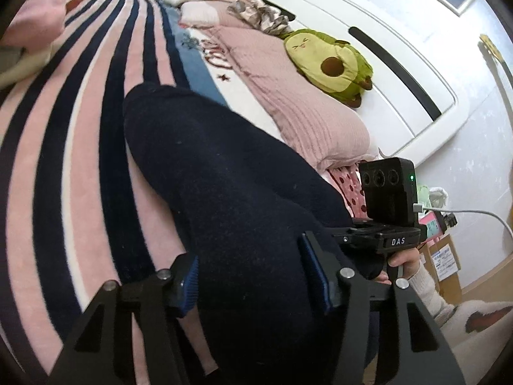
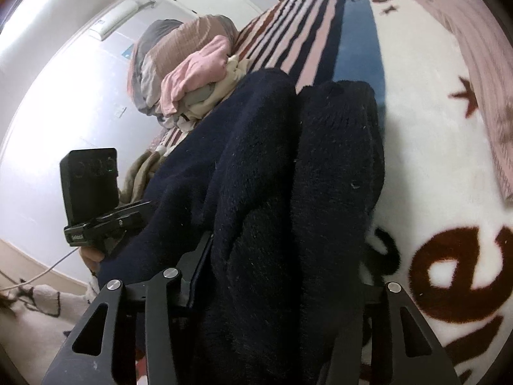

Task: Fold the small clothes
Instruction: 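Lift the folded sweater off the blanket with both grippers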

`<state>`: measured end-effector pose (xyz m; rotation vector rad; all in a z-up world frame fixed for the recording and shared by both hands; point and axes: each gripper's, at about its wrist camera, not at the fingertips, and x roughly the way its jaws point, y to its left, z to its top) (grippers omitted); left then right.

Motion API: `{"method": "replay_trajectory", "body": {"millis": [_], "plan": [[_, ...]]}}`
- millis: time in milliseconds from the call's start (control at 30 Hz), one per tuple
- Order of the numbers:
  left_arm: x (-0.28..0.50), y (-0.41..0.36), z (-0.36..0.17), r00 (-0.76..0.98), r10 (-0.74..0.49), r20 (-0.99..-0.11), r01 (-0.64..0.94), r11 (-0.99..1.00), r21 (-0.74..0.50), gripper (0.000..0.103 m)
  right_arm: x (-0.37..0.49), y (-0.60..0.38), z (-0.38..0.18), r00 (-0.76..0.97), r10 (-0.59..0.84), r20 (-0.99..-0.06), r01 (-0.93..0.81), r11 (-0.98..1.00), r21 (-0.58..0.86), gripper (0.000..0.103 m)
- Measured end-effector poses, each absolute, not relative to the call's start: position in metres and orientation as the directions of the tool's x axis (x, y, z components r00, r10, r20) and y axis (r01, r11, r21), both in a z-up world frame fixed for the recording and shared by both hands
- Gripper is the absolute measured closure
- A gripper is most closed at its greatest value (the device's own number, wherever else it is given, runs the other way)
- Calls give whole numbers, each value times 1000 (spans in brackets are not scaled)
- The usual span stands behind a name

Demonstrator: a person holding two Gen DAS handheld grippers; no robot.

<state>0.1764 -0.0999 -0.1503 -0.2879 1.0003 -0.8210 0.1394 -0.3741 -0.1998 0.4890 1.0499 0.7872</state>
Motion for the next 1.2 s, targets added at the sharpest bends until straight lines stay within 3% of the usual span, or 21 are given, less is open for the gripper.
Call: {"method": "replay_trajectory", "body": {"millis": [400, 833, 1200], "plan": [[137, -83, -87, 463, -622, -631, 534, 764, -362, 54, 126, -338, -157, 302, 781, -546, -420, 623, 659, 65], [91, -17, -27, 632, -551, -545, 480, 830, -283, 54, 114, -270, -95, 317, 798, -512, -556, 594, 582, 65], [63, 72, 1, 752, -432, -497, 366, 902, -231, 54, 127, -173, -71, 221, 847, -484, -663, 495, 563, 65]]}}
